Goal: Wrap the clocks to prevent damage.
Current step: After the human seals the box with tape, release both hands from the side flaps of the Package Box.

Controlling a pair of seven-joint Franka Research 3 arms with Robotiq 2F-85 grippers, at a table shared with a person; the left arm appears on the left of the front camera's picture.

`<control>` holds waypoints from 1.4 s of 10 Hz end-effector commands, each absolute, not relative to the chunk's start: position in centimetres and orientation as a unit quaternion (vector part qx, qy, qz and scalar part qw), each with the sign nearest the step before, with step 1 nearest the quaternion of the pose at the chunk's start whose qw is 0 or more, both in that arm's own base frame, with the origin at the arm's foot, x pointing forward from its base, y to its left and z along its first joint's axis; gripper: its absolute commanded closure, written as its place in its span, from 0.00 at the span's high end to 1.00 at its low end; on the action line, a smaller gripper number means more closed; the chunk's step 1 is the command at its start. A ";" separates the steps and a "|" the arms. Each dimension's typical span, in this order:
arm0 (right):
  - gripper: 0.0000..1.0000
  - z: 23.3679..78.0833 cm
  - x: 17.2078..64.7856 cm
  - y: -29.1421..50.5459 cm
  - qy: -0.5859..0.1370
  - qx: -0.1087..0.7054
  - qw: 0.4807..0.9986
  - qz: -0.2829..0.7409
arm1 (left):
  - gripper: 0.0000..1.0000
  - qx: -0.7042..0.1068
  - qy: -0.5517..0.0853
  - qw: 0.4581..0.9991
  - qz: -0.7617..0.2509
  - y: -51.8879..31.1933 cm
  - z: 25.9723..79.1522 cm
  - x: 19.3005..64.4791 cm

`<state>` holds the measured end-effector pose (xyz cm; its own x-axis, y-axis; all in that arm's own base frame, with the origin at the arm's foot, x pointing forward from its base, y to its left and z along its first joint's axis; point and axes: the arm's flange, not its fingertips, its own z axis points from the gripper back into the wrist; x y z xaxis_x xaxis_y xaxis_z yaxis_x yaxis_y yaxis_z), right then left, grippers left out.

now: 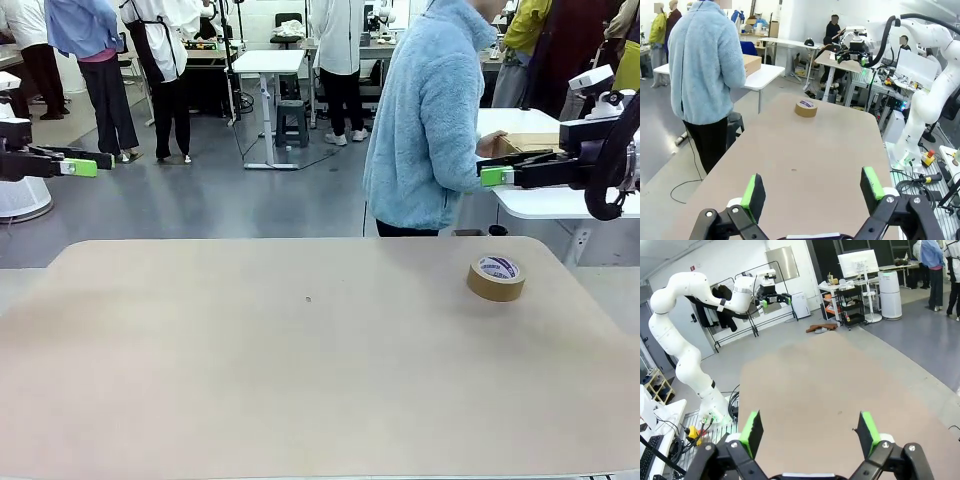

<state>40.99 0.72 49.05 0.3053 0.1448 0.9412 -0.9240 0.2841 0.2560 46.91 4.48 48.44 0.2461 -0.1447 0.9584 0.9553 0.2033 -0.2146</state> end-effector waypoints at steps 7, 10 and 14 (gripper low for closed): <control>1.00 49.1 41.0 0.7 -0.436 0.449 0.670 0.398 | 1.00 -0.461 -0.441 0.640 -0.428 4.6 48.5 46.9; 1.00 49.1 41.0 0.7 -0.436 0.449 0.670 0.398 | 1.00 -0.461 -0.441 0.640 -0.428 4.6 48.5 46.9; 1.00 49.1 41.0 0.7 -0.436 0.449 0.670 0.398 | 1.00 -0.461 -0.441 0.640 -0.428 4.6 48.5 46.9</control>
